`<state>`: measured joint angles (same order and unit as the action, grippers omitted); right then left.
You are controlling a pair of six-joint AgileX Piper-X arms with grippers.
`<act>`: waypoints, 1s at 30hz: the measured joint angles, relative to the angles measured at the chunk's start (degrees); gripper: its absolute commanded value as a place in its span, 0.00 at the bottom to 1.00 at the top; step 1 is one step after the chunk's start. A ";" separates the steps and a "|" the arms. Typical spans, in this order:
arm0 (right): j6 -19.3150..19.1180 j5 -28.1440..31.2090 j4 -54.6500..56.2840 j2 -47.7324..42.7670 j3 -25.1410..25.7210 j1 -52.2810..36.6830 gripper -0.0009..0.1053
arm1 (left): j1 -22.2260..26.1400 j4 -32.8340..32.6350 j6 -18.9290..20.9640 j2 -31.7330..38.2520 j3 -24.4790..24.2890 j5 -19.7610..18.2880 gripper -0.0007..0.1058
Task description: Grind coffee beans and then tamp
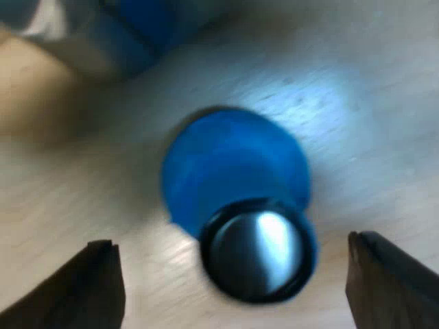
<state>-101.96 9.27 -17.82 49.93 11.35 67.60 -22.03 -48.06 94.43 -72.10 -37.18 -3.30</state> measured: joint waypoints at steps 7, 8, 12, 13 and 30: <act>1.75 -2.42 0.38 0.00 0.62 0.00 0.65 | 0.00 -0.83 -0.02 12.97 -0.39 2.31 0.65; 1.81 -2.58 0.41 0.00 0.71 0.00 0.65 | 0.00 -0.83 -0.02 14.33 -0.39 2.31 0.65; 5.03 -3.10 0.57 0.00 2.66 0.00 0.65 | 0.00 -1.28 -0.02 22.45 -0.59 2.55 0.65; 6.36 -3.76 0.74 0.00 3.41 0.00 0.65 | 0.00 -1.25 -0.02 25.53 -0.59 2.56 0.65; 10.90 -9.67 37.46 0.12 26.77 0.00 0.65 | 0.00 -3.68 -0.02 44.76 -2.97 2.56 0.65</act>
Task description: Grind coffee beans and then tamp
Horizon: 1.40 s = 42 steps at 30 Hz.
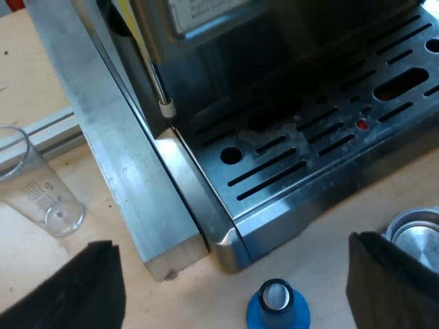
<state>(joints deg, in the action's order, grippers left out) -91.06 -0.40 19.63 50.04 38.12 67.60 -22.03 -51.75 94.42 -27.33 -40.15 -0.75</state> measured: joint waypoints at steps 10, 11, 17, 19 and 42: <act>0.43 3.41 15.62 0.00 13.41 -5.43 0.65 | 0.00 -1.32 3.57 -0.77 -9.11 -4.58 0.65; 0.43 3.41 16.55 0.00 14.01 -6.56 0.65 | 0.00 -1.32 3.80 -1.01 -9.40 -4.93 0.65; 0.13 -2.45 24.39 -0.35 16.96 -18.31 0.65 | 0.87 -1.32 5.03 -4.57 -10.13 -6.97 0.65; -0.17 -4.96 25.99 -0.94 16.94 -22.49 0.65 | 2.42 -1.48 5.82 -5.96 -10.13 -8.94 0.65; -18.19 -19.29 42.93 -6.05 16.94 -69.87 0.65 | 14.65 -3.32 6.44 -8.20 -10.13 -13.96 0.65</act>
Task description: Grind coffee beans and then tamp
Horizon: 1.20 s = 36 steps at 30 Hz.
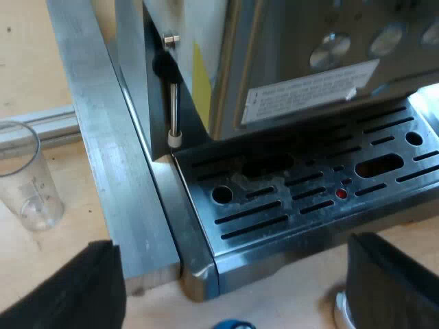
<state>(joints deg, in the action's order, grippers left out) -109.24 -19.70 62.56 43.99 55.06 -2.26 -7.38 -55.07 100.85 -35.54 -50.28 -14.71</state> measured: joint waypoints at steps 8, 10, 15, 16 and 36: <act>-3.92 -0.23 1.27 -6.69 0.00 -5.54 0.65 | 0.00 -0.71 0.00 3.03 0.00 3.84 0.65; -5.21 -0.23 1.76 -9.18 0.00 -5.54 0.65 | 0.00 -0.77 -0.54 5.57 0.00 4.87 0.65; -6.27 -0.88 1.99 -16.38 0.00 -5.54 0.65 | 0.00 -1.11 -0.99 13.46 -0.36 5.30 0.65; -6.35 -1.29 1.99 -17.29 0.00 -5.54 0.65 | 0.00 -1.11 -1.77 13.92 -0.41 5.26 0.65; -3.39 -5.72 6.01 -40.25 -5.05 -5.54 0.65 | 0.00 -6.05 -3.92 29.47 0.28 5.77 0.65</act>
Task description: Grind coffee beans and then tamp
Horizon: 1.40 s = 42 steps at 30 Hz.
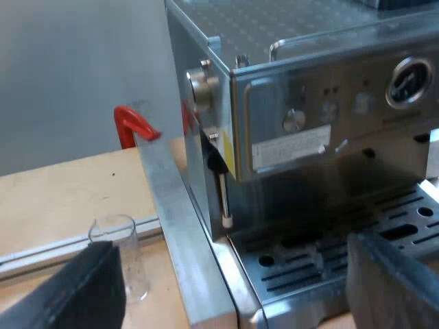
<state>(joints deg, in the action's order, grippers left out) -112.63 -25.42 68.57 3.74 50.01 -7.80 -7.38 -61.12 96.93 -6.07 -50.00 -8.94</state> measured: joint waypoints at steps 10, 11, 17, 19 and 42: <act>-0.75 -1.11 7.00 -4.35 -2.93 0.00 0.65 | 0.00 -6.11 0.00 6.87 3.37 0.25 0.65; -0.89 -1.10 7.03 -4.35 -2.91 0.00 0.65 | 0.00 -7.12 0.00 6.87 3.97 0.25 0.65; -0.87 -1.25 6.28 -4.35 -2.91 0.00 0.65 | 0.20 -12.31 -0.53 6.87 5.29 2.55 0.65; -0.87 -1.25 5.46 -4.35 -2.91 0.00 0.65 | 0.20 -11.82 -0.53 6.87 5.73 3.85 0.65; -0.66 -0.41 -6.26 -4.35 -15.63 0.00 0.65 | 0.20 4.31 -0.53 6.87 17.38 11.08 0.65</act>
<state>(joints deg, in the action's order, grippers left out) -113.29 -25.82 62.31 -0.61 34.38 -7.80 -7.18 -56.81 96.40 0.80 -32.62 2.14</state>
